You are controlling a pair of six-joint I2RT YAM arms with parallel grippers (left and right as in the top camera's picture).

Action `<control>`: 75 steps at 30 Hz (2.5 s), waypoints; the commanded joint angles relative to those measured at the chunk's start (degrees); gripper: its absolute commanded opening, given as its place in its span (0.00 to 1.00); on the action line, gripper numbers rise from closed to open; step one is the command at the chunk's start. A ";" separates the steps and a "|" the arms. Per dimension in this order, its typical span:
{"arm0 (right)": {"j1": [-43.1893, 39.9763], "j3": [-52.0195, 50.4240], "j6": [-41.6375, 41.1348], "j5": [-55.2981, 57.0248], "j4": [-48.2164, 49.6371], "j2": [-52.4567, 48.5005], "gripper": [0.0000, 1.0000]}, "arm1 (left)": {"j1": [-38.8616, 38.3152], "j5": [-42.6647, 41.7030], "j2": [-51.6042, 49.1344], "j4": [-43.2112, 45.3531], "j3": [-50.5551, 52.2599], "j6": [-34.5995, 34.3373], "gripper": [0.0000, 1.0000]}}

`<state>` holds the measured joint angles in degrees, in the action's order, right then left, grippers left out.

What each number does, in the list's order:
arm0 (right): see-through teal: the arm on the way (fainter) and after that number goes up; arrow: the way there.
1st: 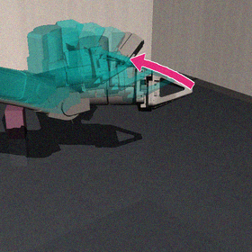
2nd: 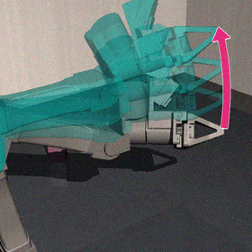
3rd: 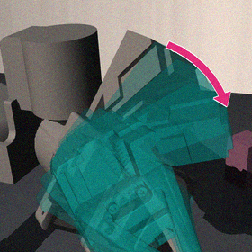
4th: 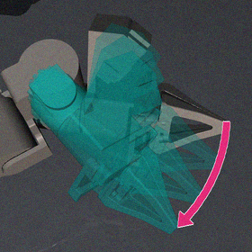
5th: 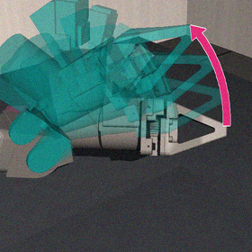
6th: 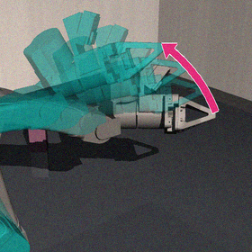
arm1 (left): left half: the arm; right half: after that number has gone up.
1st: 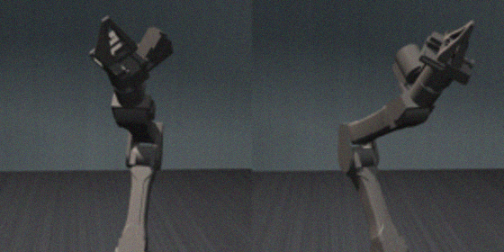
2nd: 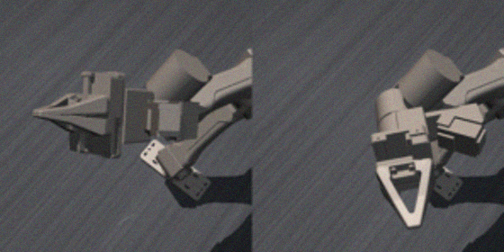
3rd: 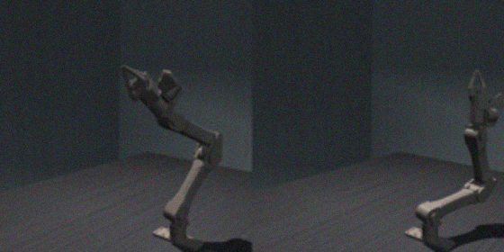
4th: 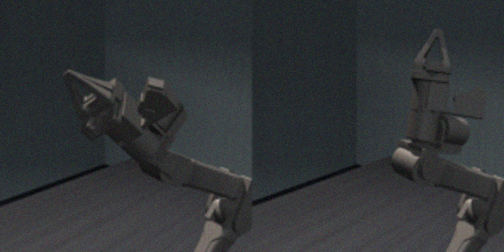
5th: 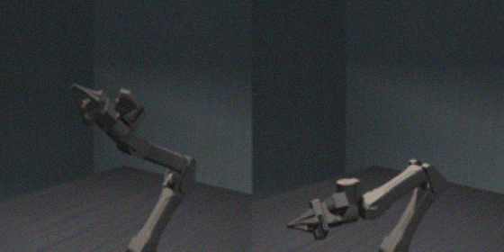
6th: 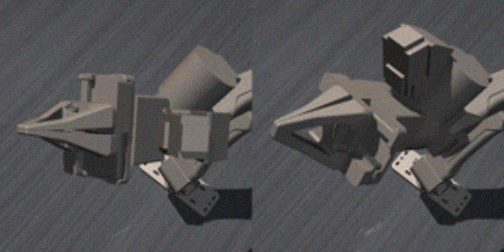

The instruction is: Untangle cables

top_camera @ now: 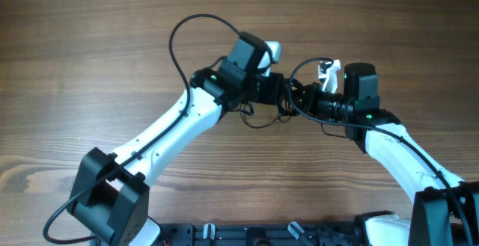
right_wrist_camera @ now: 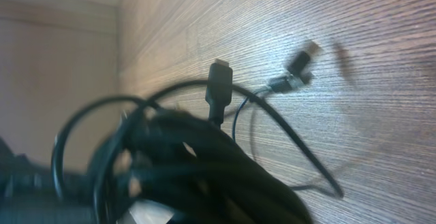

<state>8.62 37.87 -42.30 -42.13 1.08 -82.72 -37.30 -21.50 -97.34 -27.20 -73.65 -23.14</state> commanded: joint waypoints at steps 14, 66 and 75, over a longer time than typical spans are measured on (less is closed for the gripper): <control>-4.04 0.22 0.31 -6.99 1.22 0.70 0.59 | 8.52 -4.85 -0.28 -0.74 -0.17 -10.36 0.04; 5.77 -0.04 3.43 18.60 -17.20 2.38 1.00 | 22.12 -17.84 -0.28 -2.32 -0.17 -30.01 0.04; -4.28 -0.04 19.28 -7.15 -9.84 2.36 1.00 | 17.40 -11.19 -0.28 -5.27 -0.17 -2.29 0.04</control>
<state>5.72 37.87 -31.88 -36.10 -10.68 -80.99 -17.02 -34.85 -98.04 -33.39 -73.60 -43.90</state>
